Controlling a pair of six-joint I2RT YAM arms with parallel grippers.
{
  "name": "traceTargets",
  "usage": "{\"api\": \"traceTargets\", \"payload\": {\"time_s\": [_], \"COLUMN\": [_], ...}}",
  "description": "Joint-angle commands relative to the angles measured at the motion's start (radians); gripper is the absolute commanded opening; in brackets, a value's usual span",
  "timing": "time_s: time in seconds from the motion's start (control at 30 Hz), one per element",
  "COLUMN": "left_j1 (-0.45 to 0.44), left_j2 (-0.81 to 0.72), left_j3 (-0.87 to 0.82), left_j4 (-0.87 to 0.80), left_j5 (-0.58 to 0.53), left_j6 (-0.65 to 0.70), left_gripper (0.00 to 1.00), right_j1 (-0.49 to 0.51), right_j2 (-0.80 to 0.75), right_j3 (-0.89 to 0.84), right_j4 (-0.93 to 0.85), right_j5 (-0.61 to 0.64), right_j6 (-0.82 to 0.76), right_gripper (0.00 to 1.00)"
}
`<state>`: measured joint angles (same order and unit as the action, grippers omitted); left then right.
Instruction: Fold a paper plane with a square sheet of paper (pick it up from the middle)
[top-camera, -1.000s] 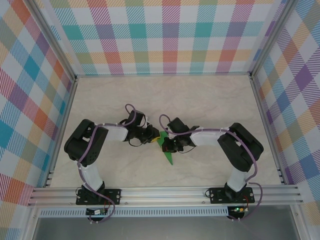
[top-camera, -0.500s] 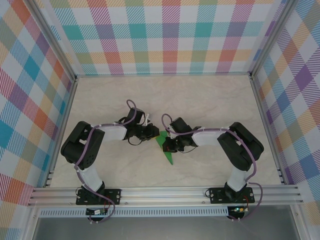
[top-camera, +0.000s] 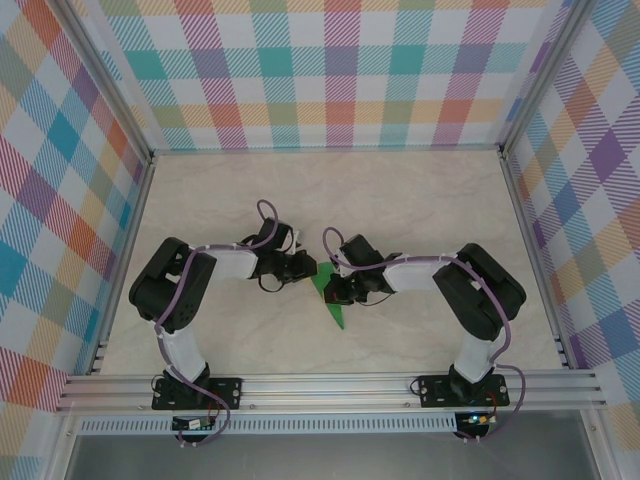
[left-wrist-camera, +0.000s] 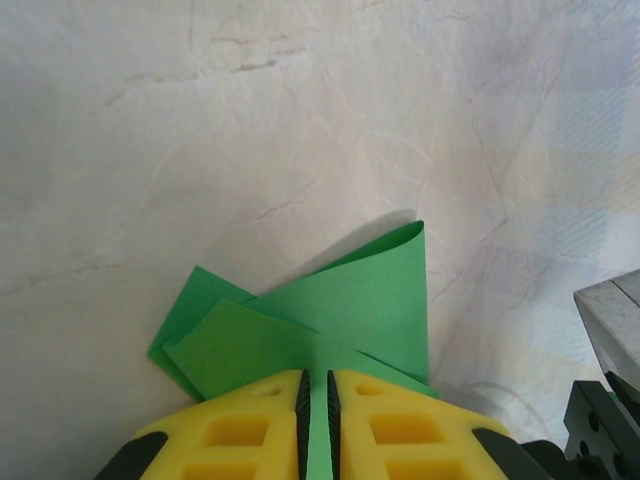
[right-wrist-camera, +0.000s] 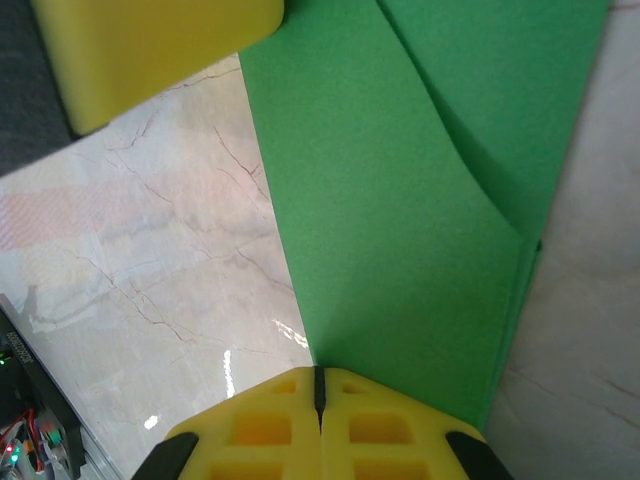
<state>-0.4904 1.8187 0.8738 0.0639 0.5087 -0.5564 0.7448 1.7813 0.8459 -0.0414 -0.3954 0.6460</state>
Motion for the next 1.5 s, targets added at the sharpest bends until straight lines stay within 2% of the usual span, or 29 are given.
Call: {"api": "traceTargets", "payload": {"time_s": [0.0, 0.17, 0.37, 0.63, 0.67, 0.83, 0.93, 1.13, 1.33, 1.47], "left_j1": [-0.003, 0.027, 0.112, 0.191, 0.191, 0.161, 0.114, 0.038, 0.034, 0.033], "left_j2": [0.023, 0.041, 0.043, -0.067, -0.085, -0.169, -0.180, -0.103, 0.003, 0.047], "left_j3": [0.036, 0.072, 0.107, 0.163, 0.156, 0.032, -0.040, -0.062, -0.037, -0.023], "left_j4": [-0.062, -0.143, -0.191, -0.266, -0.264, -0.103, -0.007, 0.049, 0.039, 0.004], "left_j5": [-0.120, -0.185, -0.190, -0.208, -0.198, -0.012, 0.034, 0.027, -0.006, -0.039], "left_j6": [0.037, 0.084, 0.114, 0.139, 0.135, 0.027, -0.037, -0.071, -0.082, -0.084], "left_gripper": [0.15, 0.15, 0.16, 0.17, 0.17, 0.18, 0.17, 0.11, 0.07, 0.05], "right_j1": [0.002, -0.007, -0.026, -0.026, -0.027, -0.028, -0.032, -0.041, -0.041, -0.041], "right_j2": [0.062, 0.059, 0.051, 0.097, 0.103, 0.151, 0.178, 0.177, 0.113, 0.050], "right_j3": [-0.036, -0.052, -0.061, 0.010, 0.023, 0.101, 0.149, 0.164, 0.114, 0.096], "right_j4": [-0.092, -0.115, -0.108, -0.067, -0.066, -0.035, -0.012, 0.038, 0.086, 0.036], "right_j5": [0.070, 0.078, 0.070, 0.014, 0.012, -0.018, -0.029, -0.060, -0.096, -0.083], "right_j6": [-0.033, -0.065, -0.087, -0.117, -0.118, -0.120, -0.122, -0.143, -0.176, -0.169], "right_gripper": [0.03, 0.03, 0.03, 0.03, 0.03, 0.03, 0.03, 0.03, 0.04, 0.04]}}
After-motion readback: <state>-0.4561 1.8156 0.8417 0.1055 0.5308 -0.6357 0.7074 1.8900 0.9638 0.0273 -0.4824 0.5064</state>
